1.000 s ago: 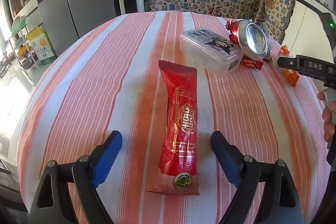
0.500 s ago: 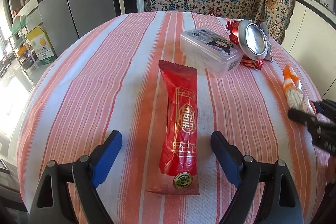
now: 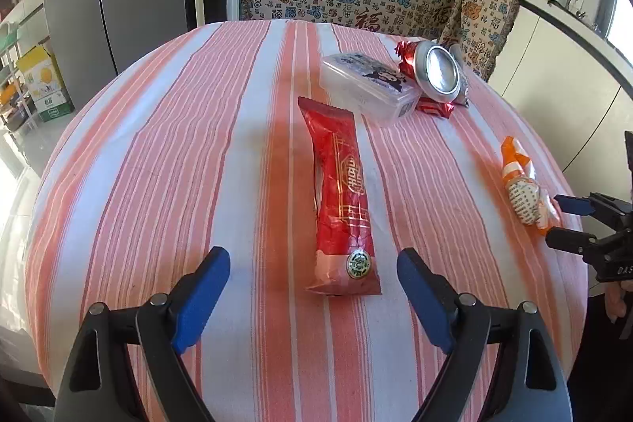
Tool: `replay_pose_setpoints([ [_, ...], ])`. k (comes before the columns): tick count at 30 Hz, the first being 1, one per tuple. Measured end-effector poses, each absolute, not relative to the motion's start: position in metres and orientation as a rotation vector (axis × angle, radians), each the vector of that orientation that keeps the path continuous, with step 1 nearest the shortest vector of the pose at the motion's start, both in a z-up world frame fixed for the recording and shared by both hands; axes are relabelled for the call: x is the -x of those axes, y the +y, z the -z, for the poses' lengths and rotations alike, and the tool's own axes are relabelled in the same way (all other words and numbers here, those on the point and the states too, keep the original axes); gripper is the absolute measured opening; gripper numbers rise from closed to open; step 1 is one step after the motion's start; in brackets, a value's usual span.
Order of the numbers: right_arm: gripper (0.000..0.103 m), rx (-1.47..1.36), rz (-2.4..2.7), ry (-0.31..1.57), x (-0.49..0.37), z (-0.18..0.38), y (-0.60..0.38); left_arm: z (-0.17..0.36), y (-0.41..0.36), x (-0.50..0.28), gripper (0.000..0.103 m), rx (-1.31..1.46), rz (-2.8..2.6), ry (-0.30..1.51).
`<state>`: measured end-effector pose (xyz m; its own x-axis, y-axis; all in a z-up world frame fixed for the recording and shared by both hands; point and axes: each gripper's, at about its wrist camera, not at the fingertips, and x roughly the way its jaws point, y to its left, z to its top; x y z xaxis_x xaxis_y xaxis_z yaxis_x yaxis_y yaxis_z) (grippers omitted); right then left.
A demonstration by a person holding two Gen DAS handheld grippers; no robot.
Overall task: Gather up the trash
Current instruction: 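Grasp the red snack packet with the left tool while the right tool grasps the orange-white wrapper, then carry the red packet and orange-white wrapper over the blue wastebasket with both tools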
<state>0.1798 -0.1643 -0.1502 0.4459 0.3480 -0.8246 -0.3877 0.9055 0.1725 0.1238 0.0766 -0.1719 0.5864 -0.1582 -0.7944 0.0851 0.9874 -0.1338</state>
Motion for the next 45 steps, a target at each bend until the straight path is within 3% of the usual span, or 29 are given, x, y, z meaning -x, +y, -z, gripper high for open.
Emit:
replay_pose_setpoints([
  [9, 0.086, 0.111, -0.438, 1.054, -0.206, 0.137, -0.134, 0.167, 0.066, -0.153, 0.085, 0.036, 0.142, 0.991],
  [10, 0.086, 0.118, -0.43, 1.059, -0.209, 0.138, -0.131, 0.167, 0.065, -0.155, 0.08, 0.028, 0.142, 0.993],
  [12, 0.082, 0.118, -0.422, 1.073, -0.214, 0.14, -0.128, 0.169, 0.063, -0.16, 0.06, 0.019, 0.139, 1.007],
  [13, 0.075, 0.117, -0.423, 1.083, -0.216, 0.141, -0.127, 0.17, 0.063, -0.161, 0.055, 0.023, 0.139, 1.012],
  [15, 0.053, 0.122, -0.428, 1.104, -0.217, 0.144, -0.125, 0.172, 0.064, -0.163, 0.029, 0.041, 0.151, 1.024],
  [18, 0.048, 0.109, -0.433, 1.089, -0.211, 0.138, -0.128, 0.171, 0.066, -0.16, 0.02, 0.038, 0.147, 1.011],
  [31, 0.048, 0.022, -0.459, 1.009, -0.181, 0.112, -0.163, 0.136, 0.025, -0.121, 0.015, 0.052, 0.287, 0.908],
  [45, 0.048, -0.121, -0.325, 0.934, -0.167, 0.091, -0.274, 0.109, -0.092, -0.135, 0.014, -0.011, 0.505, 0.868],
])
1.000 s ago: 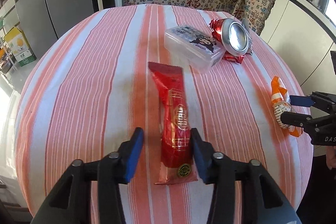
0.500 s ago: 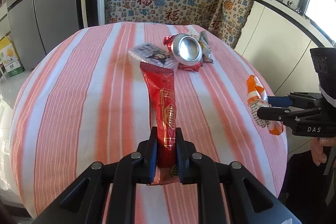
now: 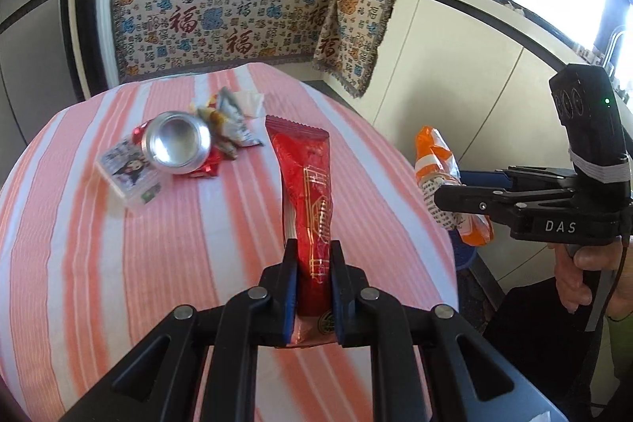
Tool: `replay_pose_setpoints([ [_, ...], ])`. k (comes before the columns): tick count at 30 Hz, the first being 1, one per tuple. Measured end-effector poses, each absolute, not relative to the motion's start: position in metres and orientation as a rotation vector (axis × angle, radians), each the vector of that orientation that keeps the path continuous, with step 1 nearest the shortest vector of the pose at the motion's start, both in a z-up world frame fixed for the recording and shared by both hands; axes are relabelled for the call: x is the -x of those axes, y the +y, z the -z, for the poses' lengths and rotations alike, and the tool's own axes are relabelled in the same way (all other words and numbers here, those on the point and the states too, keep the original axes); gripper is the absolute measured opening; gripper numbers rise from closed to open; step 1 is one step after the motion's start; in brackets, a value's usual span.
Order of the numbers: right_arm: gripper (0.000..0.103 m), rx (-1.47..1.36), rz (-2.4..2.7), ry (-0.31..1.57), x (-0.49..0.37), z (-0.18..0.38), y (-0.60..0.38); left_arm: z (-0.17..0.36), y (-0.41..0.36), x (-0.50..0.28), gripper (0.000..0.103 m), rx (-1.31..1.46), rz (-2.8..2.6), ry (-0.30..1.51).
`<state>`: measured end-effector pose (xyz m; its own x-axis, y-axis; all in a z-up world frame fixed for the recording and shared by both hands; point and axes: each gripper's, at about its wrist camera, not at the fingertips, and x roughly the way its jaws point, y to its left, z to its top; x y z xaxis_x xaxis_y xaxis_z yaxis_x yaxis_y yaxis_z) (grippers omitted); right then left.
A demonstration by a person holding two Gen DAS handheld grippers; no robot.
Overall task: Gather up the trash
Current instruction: 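Carry the red packet and orange-white wrapper over the blue wastebasket with both tools, then open both tools to drop the packet and wrapper into the wastebasket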
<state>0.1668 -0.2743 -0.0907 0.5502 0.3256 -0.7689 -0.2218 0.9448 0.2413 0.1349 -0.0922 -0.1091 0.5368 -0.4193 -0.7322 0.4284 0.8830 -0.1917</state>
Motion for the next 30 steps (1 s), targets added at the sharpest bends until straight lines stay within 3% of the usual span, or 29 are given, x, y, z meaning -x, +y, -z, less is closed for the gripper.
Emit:
replay_pose_setpoints([
  [15, 0.048, -0.249, 0.061, 0.937, -0.15, 0.117, -0.476, 0.116, -0.302, -0.164, 0.014, -0.095, 0.794, 0.9],
  [30, 0.048, -0.409, 0.133, 1.013, -0.175, 0.194, -0.579, 0.212, -0.452, -0.21, 0.014, -0.145, 0.884, 1.04],
])
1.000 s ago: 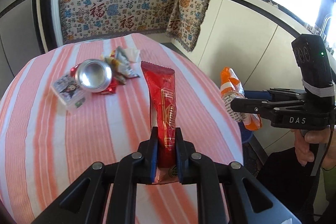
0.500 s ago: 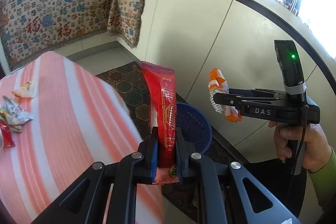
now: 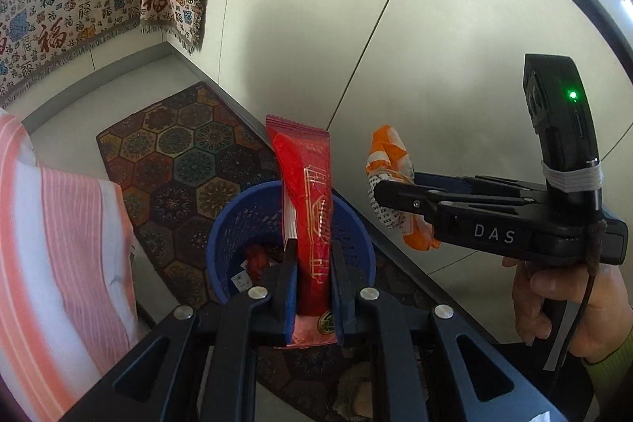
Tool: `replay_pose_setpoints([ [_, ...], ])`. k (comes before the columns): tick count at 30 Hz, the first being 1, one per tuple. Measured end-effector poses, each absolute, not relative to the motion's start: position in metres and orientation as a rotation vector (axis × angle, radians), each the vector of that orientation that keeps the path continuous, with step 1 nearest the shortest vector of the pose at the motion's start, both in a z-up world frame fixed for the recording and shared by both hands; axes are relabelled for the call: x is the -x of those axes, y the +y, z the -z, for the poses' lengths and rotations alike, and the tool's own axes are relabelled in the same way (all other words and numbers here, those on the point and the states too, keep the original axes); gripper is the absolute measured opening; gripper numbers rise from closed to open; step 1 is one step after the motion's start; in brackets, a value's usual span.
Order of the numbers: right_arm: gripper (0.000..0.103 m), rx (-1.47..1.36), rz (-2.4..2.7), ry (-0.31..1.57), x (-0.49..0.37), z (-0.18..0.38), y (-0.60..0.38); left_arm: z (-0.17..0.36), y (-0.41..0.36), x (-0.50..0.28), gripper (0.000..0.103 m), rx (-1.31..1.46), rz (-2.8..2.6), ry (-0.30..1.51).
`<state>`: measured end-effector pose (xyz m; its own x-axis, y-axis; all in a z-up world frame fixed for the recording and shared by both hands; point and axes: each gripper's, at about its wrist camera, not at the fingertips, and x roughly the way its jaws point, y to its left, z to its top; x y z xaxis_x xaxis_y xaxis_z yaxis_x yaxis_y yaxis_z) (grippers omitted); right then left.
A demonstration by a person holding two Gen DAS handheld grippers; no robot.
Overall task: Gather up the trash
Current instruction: 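Open both tools to drop the packet and wrapper into the wastebasket, then move both tools back over the table toward the clear box and red can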
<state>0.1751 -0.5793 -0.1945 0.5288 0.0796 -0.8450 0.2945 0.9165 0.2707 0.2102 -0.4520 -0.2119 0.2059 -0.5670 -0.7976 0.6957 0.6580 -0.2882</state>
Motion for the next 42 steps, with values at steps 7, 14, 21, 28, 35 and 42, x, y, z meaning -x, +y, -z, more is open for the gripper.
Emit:
replay_pose_setpoints([
  [7, 0.05, -0.483, 0.133, 1.028, -0.184, 0.216, -0.603, 0.241, -0.48, -0.22, 0.014, -0.169, 0.879, 1.07],
  [14, 0.066, -0.495, 0.153, 0.989, -0.18, 0.216, -0.61, 0.257, -0.487, -0.233, 0.047, -0.158, 0.835, 1.085],
  [21, 0.068, -0.405, 0.206, 0.897, -0.169, 0.189, -0.605, 0.233, -0.468, -0.232, 0.047, -0.138, 0.804, 1.051],
  [28, 0.081, -0.219, 0.228, 0.764, -0.156, 0.151, -0.57, 0.196, -0.411, -0.186, 0.049, -0.167, 0.79, 0.992],
  [35, 0.083, -0.069, 0.09, 0.733, -0.153, 0.141, -0.48, 0.185, -0.309, -0.139, 0.049, -0.194, 0.7, 0.986],
  [42, 0.083, -0.02, -0.164, 0.716, -0.145, 0.133, -0.359, 0.174, -0.182, -0.121, 0.049, -0.16, 0.474, 0.931],
])
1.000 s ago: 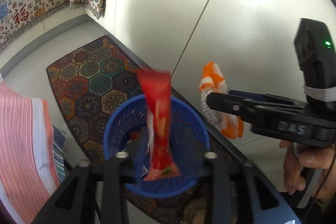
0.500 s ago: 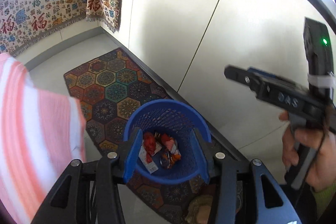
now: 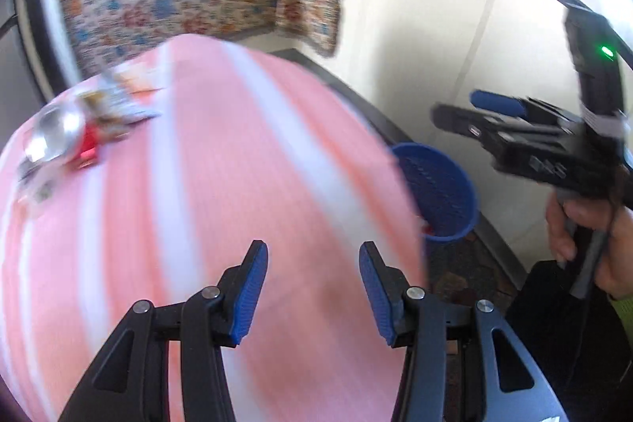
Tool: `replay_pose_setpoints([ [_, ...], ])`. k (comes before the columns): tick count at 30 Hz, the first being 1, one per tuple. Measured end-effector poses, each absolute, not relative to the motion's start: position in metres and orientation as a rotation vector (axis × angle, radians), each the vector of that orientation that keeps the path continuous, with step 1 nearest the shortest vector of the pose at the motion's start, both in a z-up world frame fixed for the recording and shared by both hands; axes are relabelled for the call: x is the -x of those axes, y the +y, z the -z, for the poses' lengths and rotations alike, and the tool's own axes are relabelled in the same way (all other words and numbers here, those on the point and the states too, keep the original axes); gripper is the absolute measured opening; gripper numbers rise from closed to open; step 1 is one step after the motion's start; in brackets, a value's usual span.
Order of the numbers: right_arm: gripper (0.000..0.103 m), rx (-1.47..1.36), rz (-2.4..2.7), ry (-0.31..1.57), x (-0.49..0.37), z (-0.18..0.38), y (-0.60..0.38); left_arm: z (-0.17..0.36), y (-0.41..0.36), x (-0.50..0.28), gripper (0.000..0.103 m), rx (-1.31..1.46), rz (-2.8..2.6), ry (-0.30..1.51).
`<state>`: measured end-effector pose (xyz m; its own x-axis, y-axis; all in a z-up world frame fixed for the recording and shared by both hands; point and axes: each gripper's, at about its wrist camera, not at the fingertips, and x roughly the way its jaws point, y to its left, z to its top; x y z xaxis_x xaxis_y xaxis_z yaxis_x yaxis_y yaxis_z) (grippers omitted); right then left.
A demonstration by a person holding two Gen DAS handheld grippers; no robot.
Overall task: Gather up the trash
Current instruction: 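Move both tools back over the table toward the clear box and red can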
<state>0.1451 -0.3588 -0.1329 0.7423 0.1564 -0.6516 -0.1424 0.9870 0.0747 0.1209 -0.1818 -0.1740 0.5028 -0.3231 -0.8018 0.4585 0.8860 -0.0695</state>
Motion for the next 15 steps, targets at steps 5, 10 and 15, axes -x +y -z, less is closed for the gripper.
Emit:
replay_pose_setpoints([
  [5, 0.085, 0.037, -0.33, 0.724, -0.144, 0.135, -0.271, 0.178, -0.094, -0.137, 0.049, -0.067, 0.246, 0.924],
  [10, 0.086, 0.087, -0.44, 0.768, -0.149, 0.149, -0.2, 0.192, -0.04, -0.17, 0.049, 0.021, 0.082, 0.93],
  [15, 0.086, 0.18, -0.474, 0.83, -0.166, 0.166, -0.163, 0.194, -0.035, -0.201, 0.051, 0.0, 0.05, 0.918],
])
